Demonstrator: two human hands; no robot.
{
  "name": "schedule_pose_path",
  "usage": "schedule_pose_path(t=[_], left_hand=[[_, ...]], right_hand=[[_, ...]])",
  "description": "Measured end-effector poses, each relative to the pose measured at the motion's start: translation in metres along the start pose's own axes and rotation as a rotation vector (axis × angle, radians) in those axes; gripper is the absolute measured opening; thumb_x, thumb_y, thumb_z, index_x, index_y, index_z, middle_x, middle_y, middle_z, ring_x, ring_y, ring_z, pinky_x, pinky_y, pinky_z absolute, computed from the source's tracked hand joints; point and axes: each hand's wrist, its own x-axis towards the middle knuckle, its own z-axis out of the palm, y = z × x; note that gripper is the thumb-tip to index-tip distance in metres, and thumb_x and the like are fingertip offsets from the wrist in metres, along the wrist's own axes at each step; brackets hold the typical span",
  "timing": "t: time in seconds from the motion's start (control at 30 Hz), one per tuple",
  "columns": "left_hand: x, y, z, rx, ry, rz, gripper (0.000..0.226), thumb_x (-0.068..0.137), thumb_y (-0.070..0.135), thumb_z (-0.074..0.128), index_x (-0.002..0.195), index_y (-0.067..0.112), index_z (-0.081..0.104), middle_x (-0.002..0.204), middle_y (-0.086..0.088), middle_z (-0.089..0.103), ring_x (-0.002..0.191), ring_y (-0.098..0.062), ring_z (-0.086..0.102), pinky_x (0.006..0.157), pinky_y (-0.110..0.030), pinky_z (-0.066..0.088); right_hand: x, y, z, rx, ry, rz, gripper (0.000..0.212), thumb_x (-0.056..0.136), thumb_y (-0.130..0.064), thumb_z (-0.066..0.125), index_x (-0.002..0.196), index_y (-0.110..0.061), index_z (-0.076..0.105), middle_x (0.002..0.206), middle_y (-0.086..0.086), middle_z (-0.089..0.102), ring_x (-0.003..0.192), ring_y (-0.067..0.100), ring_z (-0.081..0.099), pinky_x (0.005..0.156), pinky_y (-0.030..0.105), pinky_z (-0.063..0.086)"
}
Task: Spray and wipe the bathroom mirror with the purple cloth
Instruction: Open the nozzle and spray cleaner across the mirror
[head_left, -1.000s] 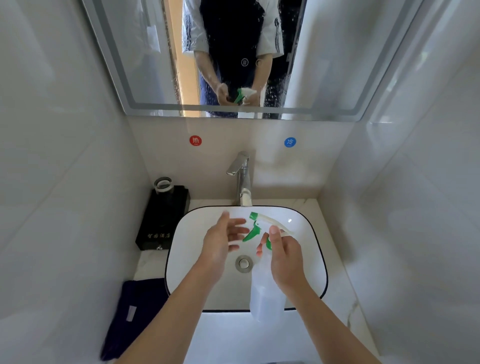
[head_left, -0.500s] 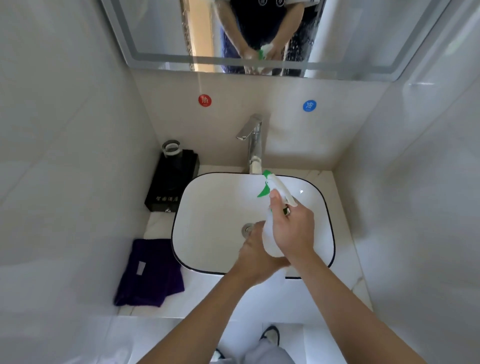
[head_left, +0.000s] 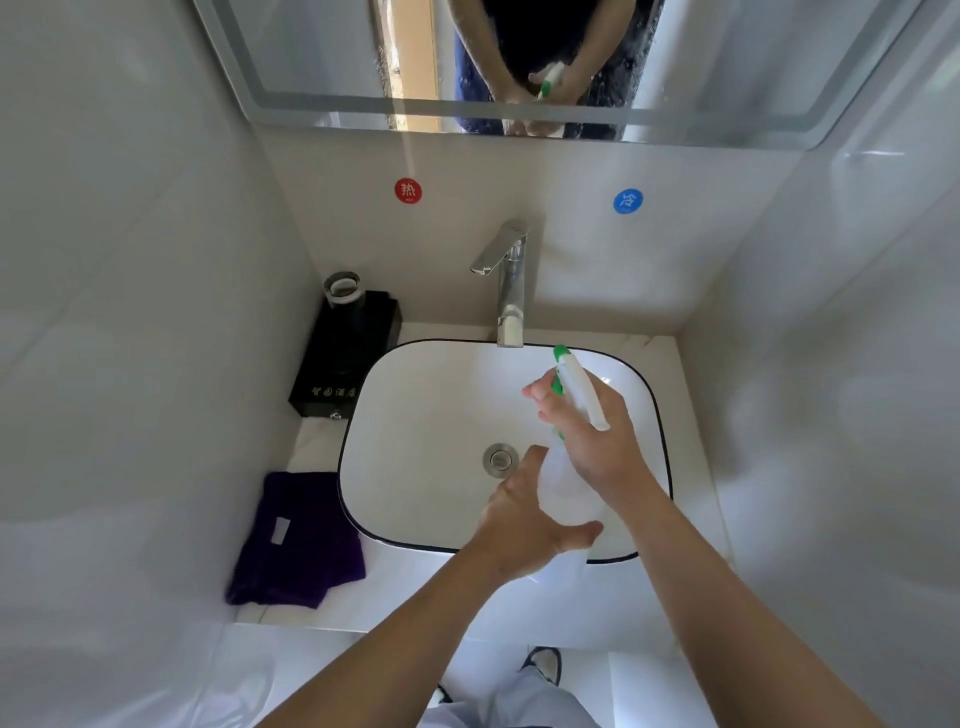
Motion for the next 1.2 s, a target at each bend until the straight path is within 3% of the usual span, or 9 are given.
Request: schedule_pose_path(t=[0.17, 0.27, 0.4, 0.6, 0.73, 0.83, 0.97, 1.07, 1.2], left_hand=[[0.008, -0.002, -0.003, -0.066, -0.070, 0.046, 0.077, 0.070, 0.048, 0.087, 0.130, 0.042, 0.039, 0.117, 0.014, 0.059, 0.112, -0.013, 0.059, 0.095, -0.043, 0.057], [0.008, -0.002, -0.005, -0.089, -0.093, 0.063, 0.075, 0.072, 0.045, 0.088, 0.130, 0.041, 0.041, 0.117, 0.016, 0.060, 0.112, -0.009, 0.059, 0.097, -0.041, 0.056], [0.009, -0.003, -0.007, -0.118, -0.108, 0.094, 0.076, 0.074, 0.039, 0.090, 0.132, 0.042, 0.041, 0.116, 0.019, 0.060, 0.111, -0.001, 0.058, 0.094, -0.030, 0.054], [0.010, -0.002, -0.008, -0.117, -0.126, 0.114, 0.084, 0.065, 0.045, 0.091, 0.134, 0.045, 0.043, 0.121, 0.019, 0.064, 0.115, -0.006, 0.063, 0.100, -0.042, 0.057], [0.008, 0.007, -0.009, -0.023, -0.105, 0.200, 0.082, 0.068, 0.040, 0.089, 0.136, 0.045, 0.044, 0.122, 0.021, 0.067, 0.113, -0.005, 0.066, 0.091, -0.035, 0.060], [0.008, 0.035, -0.019, 0.068, -0.091, 0.292, 0.079, 0.071, 0.033, 0.090, 0.136, 0.040, 0.047, 0.120, 0.025, 0.066, 0.107, 0.000, 0.063, 0.086, -0.010, 0.049], [0.014, 0.098, -0.036, 0.147, -0.029, 0.413, 0.079, 0.060, 0.045, 0.085, 0.131, 0.043, 0.049, 0.116, 0.022, 0.069, 0.104, -0.005, 0.067, 0.090, -0.036, 0.059], [0.011, 0.143, -0.046, 0.142, -0.008, 0.518, 0.068, 0.065, 0.038, 0.083, 0.125, 0.045, 0.051, 0.109, 0.023, 0.069, 0.098, -0.002, 0.068, 0.084, -0.037, 0.060], [0.004, 0.173, -0.057, 0.117, 0.027, 0.590, 0.066, 0.060, 0.044, 0.081, 0.119, 0.044, 0.052, 0.107, 0.020, 0.070, 0.095, -0.003, 0.069, 0.078, -0.042, 0.061]], right_hand=[[-0.005, 0.002, 0.004, -0.044, 0.166, -0.056, 0.034, 0.095, -0.043, 0.064, 0.082, -0.012, 0.065, 0.078, 0.013, 0.067, 0.078, 0.026, 0.066, 0.076, 0.032, 0.054], [-0.004, 0.000, 0.006, -0.079, 0.218, -0.051, 0.039, 0.100, -0.037, 0.063, 0.074, -0.008, 0.064, 0.065, 0.008, 0.064, 0.060, 0.010, 0.060, 0.060, 0.014, 0.044], [-0.005, -0.002, 0.009, -0.053, 0.276, -0.004, 0.043, 0.102, -0.033, 0.061, 0.070, -0.003, 0.063, 0.059, 0.006, 0.060, 0.051, 0.005, 0.054, 0.055, 0.011, 0.043], [-0.011, -0.003, 0.015, -0.013, 0.331, 0.046, 0.015, 0.102, -0.032, 0.061, 0.095, -0.024, 0.072, 0.072, -0.003, 0.063, 0.065, 0.007, 0.056, 0.069, 0.029, 0.050], [-0.022, -0.008, 0.012, -0.048, 0.276, 0.034, 0.024, 0.102, -0.026, 0.060, 0.124, -0.034, 0.069, 0.081, -0.016, 0.064, 0.070, -0.001, 0.060, 0.071, 0.013, 0.046], [-0.023, -0.031, 0.003, -0.084, 0.305, -0.029, 0.022, 0.102, -0.023, 0.060, 0.118, -0.033, 0.071, 0.097, -0.021, 0.071, 0.091, -0.008, 0.064, 0.074, 0.006, 0.045], [-0.008, -0.081, -0.028, -0.125, 0.407, -0.204, 0.015, 0.099, -0.016, 0.063, 0.105, -0.026, 0.072, 0.086, -0.014, 0.070, 0.078, -0.001, 0.063, 0.067, 0.008, 0.044], [0.003, -0.122, -0.053, -0.113, 0.420, -0.293, 0.014, 0.098, -0.012, 0.063, 0.102, -0.024, 0.069, 0.103, -0.020, 0.071, 0.092, -0.011, 0.063, 0.074, 0.004, 0.043], [0.002, -0.156, -0.072, -0.056, 0.411, -0.393, 0.013, 0.095, -0.011, 0.065, 0.097, -0.024, 0.068, 0.102, -0.030, 0.070, 0.100, -0.008, 0.064, 0.081, 0.007, 0.045]])
